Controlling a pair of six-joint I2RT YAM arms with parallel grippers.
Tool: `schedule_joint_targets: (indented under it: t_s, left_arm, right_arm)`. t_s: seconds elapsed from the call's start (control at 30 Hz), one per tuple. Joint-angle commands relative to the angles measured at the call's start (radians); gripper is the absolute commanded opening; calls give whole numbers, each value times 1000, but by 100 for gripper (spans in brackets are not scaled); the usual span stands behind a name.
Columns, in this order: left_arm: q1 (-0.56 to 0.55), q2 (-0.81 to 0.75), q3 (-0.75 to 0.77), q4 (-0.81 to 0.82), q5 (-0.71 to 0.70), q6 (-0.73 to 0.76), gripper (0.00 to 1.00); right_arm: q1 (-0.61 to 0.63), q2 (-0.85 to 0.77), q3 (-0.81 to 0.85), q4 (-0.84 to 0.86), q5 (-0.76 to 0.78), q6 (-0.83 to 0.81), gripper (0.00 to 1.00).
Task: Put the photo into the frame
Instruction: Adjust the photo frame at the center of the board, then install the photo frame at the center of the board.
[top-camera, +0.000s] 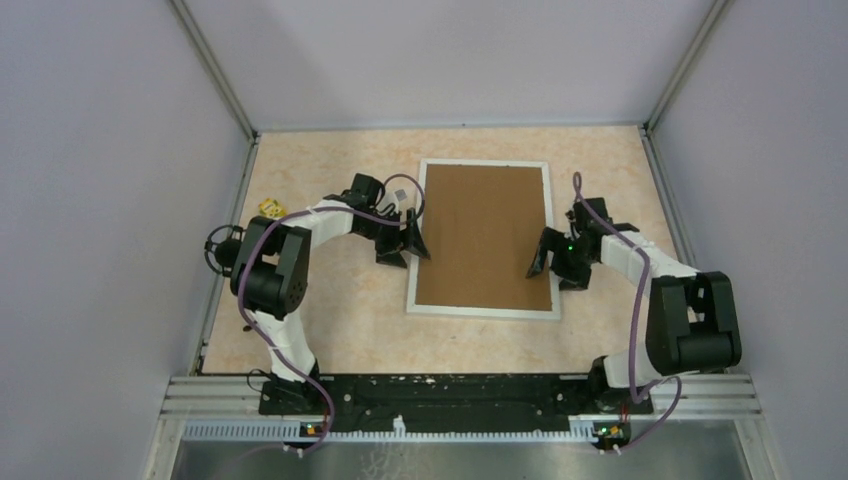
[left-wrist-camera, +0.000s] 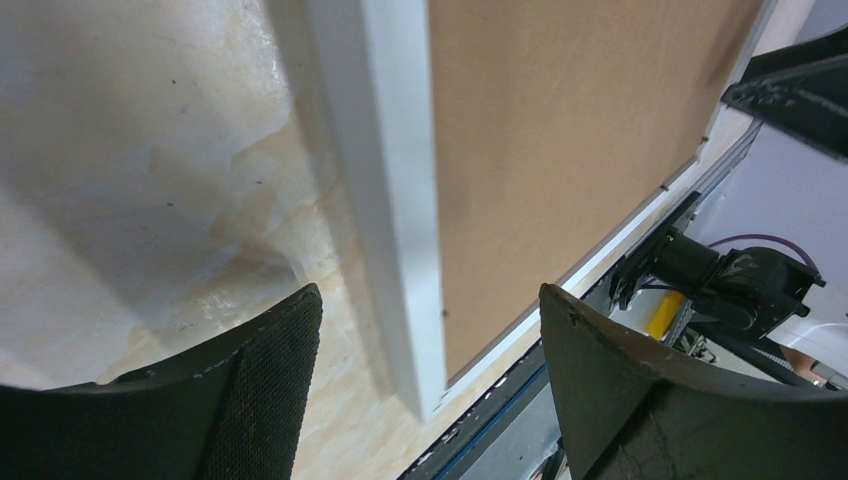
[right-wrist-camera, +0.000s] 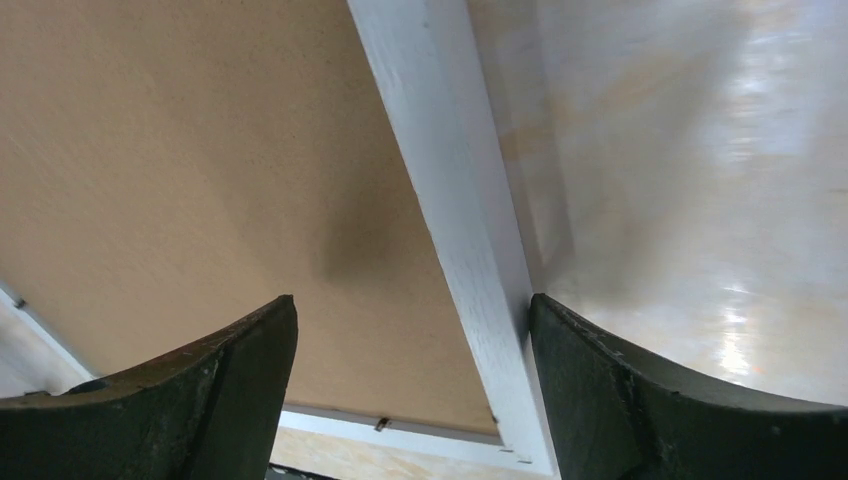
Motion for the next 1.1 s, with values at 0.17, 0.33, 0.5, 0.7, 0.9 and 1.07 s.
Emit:
schedule_joint_targets:
  t_s: [0.17, 0.33, 0.5, 0.7, 0.9, 1.07]
  left_arm:
    - [37, -45, 16, -18, -115, 10, 82]
    - [63, -44, 8, -11, -107, 2, 81]
    - [65, -31, 4, -5, -89, -3, 80]
    - [68, -29, 2, 0, -81, -6, 79]
    - [68, -28, -3, 2, -79, -6, 78]
    - [68, -26, -4, 7, -73, -9, 78]
  right_arm:
    - [191, -89, 59, -59, -72, 98, 80]
    - [180, -124, 96, -264, 92, 67, 70]
    - [159, -177, 41, -326, 62, 63, 45]
    - [160, -201, -24, -275, -2, 63, 35]
    - [160, -152, -47, -235, 18, 51, 25]
    - [160, -130, -53, -202, 6, 57, 24]
